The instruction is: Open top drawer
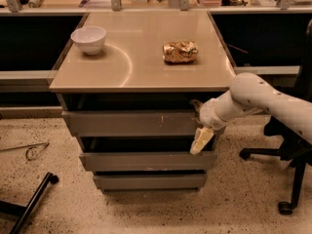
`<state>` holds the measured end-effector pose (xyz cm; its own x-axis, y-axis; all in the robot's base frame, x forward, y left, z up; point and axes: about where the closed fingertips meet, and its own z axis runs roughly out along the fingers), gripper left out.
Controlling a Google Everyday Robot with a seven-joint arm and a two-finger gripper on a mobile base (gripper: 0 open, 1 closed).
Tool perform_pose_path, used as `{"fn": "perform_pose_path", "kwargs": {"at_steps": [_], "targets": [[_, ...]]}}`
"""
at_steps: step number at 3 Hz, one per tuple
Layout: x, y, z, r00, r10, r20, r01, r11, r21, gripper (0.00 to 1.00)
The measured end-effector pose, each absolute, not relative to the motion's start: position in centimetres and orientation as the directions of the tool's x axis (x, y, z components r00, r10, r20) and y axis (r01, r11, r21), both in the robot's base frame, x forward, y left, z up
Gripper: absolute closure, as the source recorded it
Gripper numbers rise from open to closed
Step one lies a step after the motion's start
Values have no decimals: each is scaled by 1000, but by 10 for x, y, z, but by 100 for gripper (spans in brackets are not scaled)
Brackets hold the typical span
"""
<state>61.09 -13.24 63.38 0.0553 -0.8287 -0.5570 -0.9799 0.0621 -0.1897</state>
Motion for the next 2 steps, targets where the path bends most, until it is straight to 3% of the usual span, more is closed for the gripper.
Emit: {"fn": "perform_pose_path", "kwargs": {"at_steps": [2], "targets": [[594, -127, 639, 36, -812, -583, -988, 58, -142, 0]]}}
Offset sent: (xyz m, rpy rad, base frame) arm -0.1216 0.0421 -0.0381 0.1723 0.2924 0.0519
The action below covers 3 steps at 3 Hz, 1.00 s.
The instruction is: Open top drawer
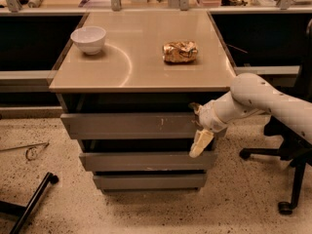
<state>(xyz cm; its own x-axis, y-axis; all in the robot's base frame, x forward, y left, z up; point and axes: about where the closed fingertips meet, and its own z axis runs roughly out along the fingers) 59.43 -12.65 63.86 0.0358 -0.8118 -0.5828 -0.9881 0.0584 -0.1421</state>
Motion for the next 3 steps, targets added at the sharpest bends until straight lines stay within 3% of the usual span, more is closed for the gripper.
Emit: {"fn": "perform_pose_path", "kwargs": {"at_steps": [3], "targets": [[586, -127, 639, 25, -813, -582, -991, 56, -121, 0]]}}
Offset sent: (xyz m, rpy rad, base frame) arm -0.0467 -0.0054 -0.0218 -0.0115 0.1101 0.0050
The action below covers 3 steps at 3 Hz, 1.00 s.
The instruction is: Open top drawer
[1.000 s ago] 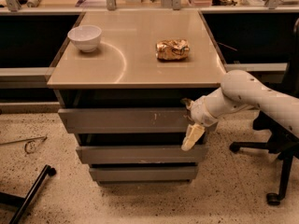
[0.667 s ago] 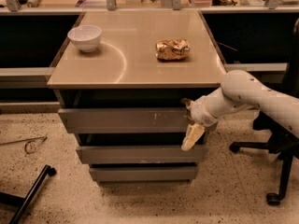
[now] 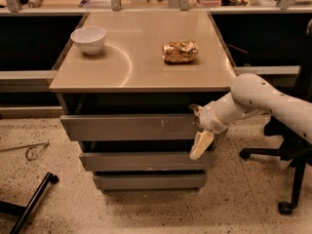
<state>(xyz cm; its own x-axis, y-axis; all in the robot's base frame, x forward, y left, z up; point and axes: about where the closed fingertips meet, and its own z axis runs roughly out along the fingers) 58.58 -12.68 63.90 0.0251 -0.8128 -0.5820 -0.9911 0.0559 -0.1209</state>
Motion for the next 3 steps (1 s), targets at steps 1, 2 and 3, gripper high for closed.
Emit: {"fn": "perform_pose_path", "kwargs": {"at_steps": [1, 2, 3], "targets": [[574, -125, 640, 12, -812, -584, -994, 55, -97, 0], [572, -123, 638, 12, -813, -582, -995, 48, -88, 0], [569, -122, 640, 10, -813, -582, -996, 45, -80, 0]]}}
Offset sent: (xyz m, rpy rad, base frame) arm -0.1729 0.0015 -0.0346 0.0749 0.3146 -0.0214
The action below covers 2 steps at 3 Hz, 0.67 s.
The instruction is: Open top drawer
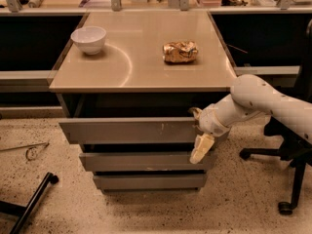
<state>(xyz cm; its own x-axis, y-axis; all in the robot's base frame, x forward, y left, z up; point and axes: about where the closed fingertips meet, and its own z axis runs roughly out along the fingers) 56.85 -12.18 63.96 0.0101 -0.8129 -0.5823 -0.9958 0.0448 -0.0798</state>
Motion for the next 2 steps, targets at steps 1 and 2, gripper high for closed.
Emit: {"fn": "perform_pose_path", "kwargs": {"at_steps": [1, 2], "targets": [[521, -116, 653, -45, -802, -596, -999, 52, 4, 0], [521, -116, 653, -45, -802, -596, -999, 52, 5, 0]]}}
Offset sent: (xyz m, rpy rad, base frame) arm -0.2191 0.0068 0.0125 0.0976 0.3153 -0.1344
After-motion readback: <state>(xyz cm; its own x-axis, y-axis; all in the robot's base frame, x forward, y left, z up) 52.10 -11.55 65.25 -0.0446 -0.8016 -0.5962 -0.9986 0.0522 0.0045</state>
